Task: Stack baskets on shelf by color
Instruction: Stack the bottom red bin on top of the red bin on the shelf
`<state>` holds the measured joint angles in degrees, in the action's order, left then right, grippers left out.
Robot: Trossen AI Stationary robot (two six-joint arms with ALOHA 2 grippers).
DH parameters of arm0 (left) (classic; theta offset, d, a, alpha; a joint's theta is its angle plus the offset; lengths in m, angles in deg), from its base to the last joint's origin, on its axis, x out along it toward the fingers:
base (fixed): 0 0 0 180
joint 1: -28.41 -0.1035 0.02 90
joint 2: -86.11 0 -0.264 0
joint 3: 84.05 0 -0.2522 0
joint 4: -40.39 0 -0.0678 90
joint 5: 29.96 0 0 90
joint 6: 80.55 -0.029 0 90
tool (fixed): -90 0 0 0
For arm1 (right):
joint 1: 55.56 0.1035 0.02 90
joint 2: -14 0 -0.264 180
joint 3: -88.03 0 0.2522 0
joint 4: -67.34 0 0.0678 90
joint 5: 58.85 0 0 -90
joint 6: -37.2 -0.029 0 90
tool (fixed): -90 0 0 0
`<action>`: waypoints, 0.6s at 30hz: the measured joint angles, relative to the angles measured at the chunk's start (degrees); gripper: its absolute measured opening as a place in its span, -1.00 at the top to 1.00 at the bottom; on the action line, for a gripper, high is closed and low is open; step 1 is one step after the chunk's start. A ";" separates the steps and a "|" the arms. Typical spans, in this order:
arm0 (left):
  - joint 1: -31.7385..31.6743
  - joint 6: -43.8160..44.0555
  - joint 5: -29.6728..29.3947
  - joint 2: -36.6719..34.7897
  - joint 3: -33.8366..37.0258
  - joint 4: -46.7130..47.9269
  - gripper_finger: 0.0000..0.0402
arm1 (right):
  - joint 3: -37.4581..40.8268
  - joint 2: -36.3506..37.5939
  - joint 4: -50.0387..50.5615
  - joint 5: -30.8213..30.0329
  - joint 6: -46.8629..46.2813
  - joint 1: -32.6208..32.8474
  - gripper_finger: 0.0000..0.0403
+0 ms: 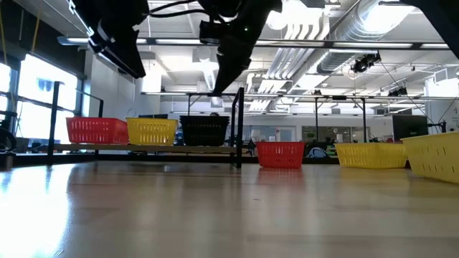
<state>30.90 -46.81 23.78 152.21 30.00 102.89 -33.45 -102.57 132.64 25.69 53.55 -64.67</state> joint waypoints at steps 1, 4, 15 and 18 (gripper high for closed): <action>0.33 0.18 0.25 0.00 0.00 -0.02 0.21 | 0.00 0.00 0.73 -0.02 -0.04 0.47 0.51; 1.23 0.99 1.90 0.00 0.00 -0.02 0.21 | 0.00 0.12 3.70 -0.20 -1.01 1.76 0.51; 5.19 3.17 4.14 0.00 0.00 0.57 0.21 | 1.72 4.25 12.95 -1.62 -9.60 4.79 0.51; 6.37 4.10 4.15 -0.02 0.00 1.02 0.21 | 5.07 6.72 13.28 -3.52 -13.43 6.11 0.51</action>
<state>37.27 -42.71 27.93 152.19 30.00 103.90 -28.39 -95.85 145.92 22.17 40.12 -58.56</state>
